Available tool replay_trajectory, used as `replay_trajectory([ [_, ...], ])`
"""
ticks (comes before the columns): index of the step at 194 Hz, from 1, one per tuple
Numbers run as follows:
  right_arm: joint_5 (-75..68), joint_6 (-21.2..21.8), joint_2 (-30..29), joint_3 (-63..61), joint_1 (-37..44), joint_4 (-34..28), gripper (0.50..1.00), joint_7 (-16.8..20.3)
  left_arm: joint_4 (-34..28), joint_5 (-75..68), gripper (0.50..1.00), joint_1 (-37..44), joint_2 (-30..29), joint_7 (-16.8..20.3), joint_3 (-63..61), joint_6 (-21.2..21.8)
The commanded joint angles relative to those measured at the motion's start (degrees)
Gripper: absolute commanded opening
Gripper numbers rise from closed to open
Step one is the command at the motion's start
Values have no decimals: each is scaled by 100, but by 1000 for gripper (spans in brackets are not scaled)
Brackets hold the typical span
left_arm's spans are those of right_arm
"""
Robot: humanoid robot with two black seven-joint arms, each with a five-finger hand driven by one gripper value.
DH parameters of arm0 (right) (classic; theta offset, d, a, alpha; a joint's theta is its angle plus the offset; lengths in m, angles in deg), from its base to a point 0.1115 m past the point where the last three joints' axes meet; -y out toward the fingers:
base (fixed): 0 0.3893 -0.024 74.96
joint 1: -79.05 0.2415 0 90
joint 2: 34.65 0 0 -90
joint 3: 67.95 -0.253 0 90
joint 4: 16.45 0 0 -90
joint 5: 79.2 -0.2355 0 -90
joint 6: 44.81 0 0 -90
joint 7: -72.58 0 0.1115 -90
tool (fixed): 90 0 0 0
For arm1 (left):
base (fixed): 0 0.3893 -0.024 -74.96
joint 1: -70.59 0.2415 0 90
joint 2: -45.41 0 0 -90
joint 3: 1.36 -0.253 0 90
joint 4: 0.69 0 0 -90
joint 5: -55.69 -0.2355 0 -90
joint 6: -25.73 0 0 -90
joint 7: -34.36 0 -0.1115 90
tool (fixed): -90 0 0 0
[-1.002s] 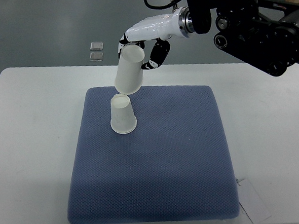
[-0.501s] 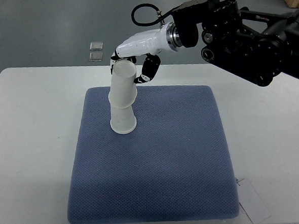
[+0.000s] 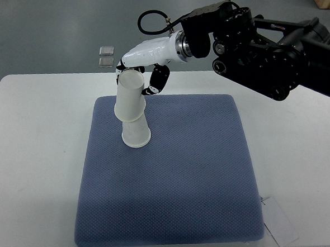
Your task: Stack paper cups
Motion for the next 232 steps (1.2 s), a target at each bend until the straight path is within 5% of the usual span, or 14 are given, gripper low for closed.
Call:
replay_trajectory([
  [1, 6, -9, -29, 8, -25, 23, 621, 38, 1, 0, 1000, 0, 0, 0, 0, 0],
  [20, 6, -9, -29, 8, -25, 23, 648, 64, 1, 0, 1000, 0, 0, 9, 0, 0],
  [85, 6, -62, -90, 8, -113, 23, 858, 64, 1, 0, 1000, 0, 0, 9, 0, 0],
  [168, 6, -220, -64, 8, -174, 50, 893, 64, 1, 0, 1000, 0, 0, 0, 0, 0],
  [232, -442, -624, 938, -844, -860, 797, 895, 73, 1, 0, 1000, 0, 0, 0, 0, 0],
])
